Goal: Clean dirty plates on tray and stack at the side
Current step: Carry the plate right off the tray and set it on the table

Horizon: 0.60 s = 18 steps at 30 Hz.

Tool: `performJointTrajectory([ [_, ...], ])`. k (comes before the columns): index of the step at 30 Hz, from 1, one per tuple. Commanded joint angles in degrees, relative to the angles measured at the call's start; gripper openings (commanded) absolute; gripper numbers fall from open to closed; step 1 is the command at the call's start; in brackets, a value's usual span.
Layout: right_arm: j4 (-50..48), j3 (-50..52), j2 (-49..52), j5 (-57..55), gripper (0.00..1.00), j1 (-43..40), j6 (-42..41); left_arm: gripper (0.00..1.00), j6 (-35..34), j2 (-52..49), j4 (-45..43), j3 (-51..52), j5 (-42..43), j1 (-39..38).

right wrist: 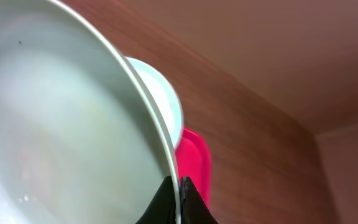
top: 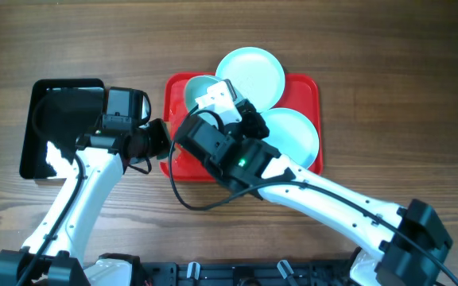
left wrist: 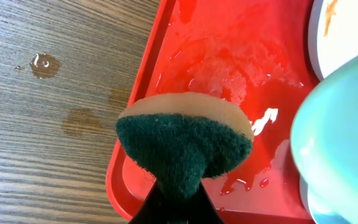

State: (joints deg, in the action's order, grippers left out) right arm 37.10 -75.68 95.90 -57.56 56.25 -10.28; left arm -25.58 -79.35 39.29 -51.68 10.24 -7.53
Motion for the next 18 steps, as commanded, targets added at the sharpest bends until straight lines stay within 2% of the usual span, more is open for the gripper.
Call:
performJointTrajectory([
  [1, -1.79, 0.68, 3.02, -18.21, 0.04, 1.01, 8.98, 0.04, 1.16, 0.59, -0.26, 0.31, 0.87, 0.24],
  [4, -10.56, 0.66, 2.86, -25.27, 0.04, 1.97, 20.52, 0.04, 1.16, 0.59, -0.31, 0.31, 0.87, 0.24],
  [7, -20.79, 0.68, 2.89, -25.42, 0.04, 2.29, 32.39, 0.04, 1.16, 0.59, -0.28, 0.31, 0.87, 0.24],
  [10, -26.58, 0.66, 2.89, -25.77, 0.04, 2.32, 38.38, 0.04, 1.16, 0.59, -0.26, 0.31, 0.87, 0.24],
  [13, -27.61, 0.68, 2.89, -26.16, 0.04, 2.51, 37.77, 0.04, 1.16, 0.59, -0.28, 0.31, 0.87, 0.24],
  [18, -26.47, 1.6, 3.39, -24.59, 0.04, 4.02, 28.35, 0.04, 1.18, 0.59, -0.39, 0.31, 0.87, 0.24],
])
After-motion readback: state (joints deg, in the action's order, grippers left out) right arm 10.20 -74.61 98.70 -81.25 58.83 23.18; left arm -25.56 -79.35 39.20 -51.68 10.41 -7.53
